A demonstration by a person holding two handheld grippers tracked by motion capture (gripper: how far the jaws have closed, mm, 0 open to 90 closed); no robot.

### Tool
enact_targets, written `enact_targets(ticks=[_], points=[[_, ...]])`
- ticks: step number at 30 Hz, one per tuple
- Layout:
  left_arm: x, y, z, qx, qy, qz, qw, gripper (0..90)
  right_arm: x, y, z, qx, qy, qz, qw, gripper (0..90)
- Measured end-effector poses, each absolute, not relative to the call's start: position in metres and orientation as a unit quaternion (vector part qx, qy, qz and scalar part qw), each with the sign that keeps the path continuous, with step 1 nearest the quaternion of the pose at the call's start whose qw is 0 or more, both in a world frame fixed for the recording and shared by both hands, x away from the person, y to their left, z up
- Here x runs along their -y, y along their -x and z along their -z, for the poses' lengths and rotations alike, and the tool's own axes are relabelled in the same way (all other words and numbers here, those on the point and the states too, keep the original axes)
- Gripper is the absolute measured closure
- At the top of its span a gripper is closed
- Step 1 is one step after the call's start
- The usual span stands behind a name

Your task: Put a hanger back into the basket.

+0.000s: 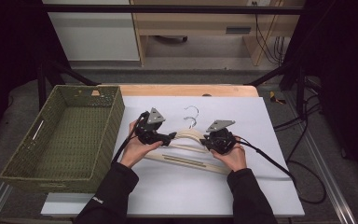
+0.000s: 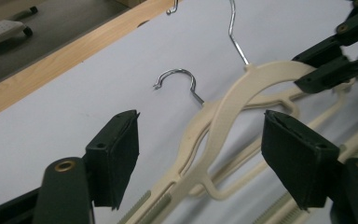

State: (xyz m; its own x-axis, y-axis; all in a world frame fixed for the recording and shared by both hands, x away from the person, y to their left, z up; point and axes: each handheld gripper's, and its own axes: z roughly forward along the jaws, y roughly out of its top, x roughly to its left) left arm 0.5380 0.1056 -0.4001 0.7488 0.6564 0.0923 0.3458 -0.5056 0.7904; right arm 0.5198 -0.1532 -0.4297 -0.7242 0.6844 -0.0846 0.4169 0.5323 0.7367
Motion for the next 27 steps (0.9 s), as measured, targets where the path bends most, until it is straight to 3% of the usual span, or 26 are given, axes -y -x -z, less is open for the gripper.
enact_targets(ticks=[5,10,17,22,25,27], points=[[-0.092,-0.547,0.421,-0.276,-0.87,-0.187,0.362,34.5,0.153,-0.515,0.428,-0.858,-0.31,-0.364,0.187,77.9],[-0.084,-0.547,0.426,-0.255,-0.879,-0.169,0.367,44.7,0.153,-0.511,0.427,-0.857,-0.305,-0.37,0.188,78.2],[-0.075,-0.543,0.425,-0.229,-0.892,-0.165,0.353,68.7,0.155,-0.505,0.423,-0.858,-0.292,-0.379,0.184,78.5],[-0.076,-0.532,0.42,-0.196,-0.901,-0.187,0.338,72.7,0.156,-0.5,0.42,-0.857,-0.293,-0.389,0.171,76.9],[-0.077,-0.524,0.419,-0.176,-0.907,-0.196,0.329,74.3,0.159,-0.498,0.414,-0.851,-0.286,-0.414,0.152,66.5],[-0.077,-0.521,0.419,-0.172,-0.905,-0.203,0.33,74.7,0.159,-0.498,0.412,-0.85,-0.286,-0.418,0.147,64.3]])
